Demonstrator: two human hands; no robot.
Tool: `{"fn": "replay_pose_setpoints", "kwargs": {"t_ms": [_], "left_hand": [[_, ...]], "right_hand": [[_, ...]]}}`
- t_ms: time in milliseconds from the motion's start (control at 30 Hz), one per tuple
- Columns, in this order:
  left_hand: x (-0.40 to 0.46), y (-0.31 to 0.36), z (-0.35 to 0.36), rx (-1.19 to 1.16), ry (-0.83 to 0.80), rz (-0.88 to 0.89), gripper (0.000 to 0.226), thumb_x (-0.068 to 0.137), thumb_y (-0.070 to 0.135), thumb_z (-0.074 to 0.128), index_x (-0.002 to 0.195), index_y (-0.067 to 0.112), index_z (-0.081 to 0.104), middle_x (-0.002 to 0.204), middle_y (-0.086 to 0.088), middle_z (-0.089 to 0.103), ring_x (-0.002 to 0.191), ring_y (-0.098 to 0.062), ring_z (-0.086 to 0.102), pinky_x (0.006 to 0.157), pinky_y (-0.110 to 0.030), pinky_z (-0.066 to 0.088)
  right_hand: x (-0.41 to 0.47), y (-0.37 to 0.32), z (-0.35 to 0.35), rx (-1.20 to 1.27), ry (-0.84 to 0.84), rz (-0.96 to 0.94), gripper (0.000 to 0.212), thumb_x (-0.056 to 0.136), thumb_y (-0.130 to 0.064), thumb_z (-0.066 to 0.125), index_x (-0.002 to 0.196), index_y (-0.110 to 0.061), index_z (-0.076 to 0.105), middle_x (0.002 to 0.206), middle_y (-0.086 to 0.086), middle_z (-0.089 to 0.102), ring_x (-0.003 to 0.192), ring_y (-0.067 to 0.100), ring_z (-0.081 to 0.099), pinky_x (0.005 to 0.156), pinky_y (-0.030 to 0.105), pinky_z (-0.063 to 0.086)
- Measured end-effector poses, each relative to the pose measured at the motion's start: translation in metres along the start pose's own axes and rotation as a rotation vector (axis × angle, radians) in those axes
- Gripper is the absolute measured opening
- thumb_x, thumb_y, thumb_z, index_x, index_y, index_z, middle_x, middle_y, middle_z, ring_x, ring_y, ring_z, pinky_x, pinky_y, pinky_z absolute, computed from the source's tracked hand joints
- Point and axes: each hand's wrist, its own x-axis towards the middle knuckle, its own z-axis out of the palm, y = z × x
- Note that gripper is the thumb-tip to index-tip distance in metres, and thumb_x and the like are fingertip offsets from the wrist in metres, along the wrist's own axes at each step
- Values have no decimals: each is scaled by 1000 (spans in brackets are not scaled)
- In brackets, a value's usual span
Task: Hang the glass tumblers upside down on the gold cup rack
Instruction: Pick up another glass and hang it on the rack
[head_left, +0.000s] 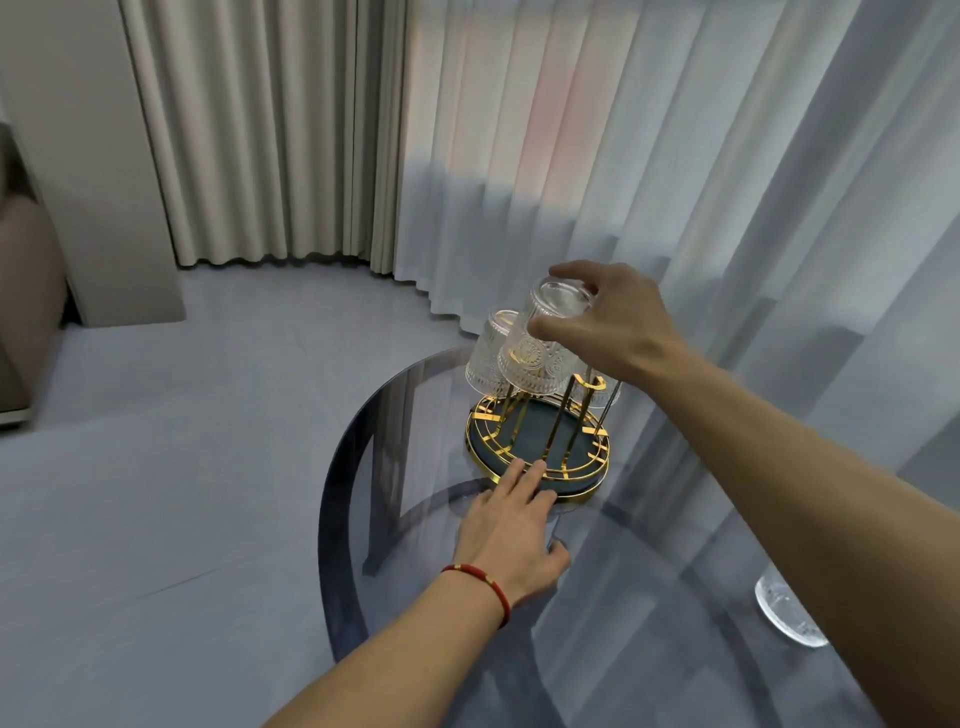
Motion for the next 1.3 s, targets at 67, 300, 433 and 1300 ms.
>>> {"fn": "replay_pose_setpoints", "kwargs": {"t_ms": [67,300,433,1300], "left_hand": [[0,0,2,0,1,-2,59,94,44,53,147,20,41,167,0,11,152,-21,0,119,-50,23],[1,2,4,-8,34,-5,55,92,42,56,141,19,46,165,-2,16,151,-23,4,116,-50,25],[1,2,4,-4,36,-14,55,91,41,57,141,18,47,165,-2,17,151,-23,5,116,-51,25],[-35,134,-3,-263,281,216,59,82,27,64,138,13,51,139,-9,48,137,-25,27,115,-36,28]], "right_hand": [[0,1,9,-15,-12,-15,71,71,-44,83,134,-20,64,132,6,68,117,26,63,97,44,54],[-2,9,39,-171,-105,38,71,69,-52,80,124,-9,68,116,7,73,101,25,67,84,40,58],[-8,15,49,-203,-100,57,61,69,-53,78,109,-7,73,105,9,76,91,27,69,79,45,60],[-251,123,-53,-397,267,118,32,82,-14,69,114,-12,71,120,7,63,121,28,53,104,45,42]]}}
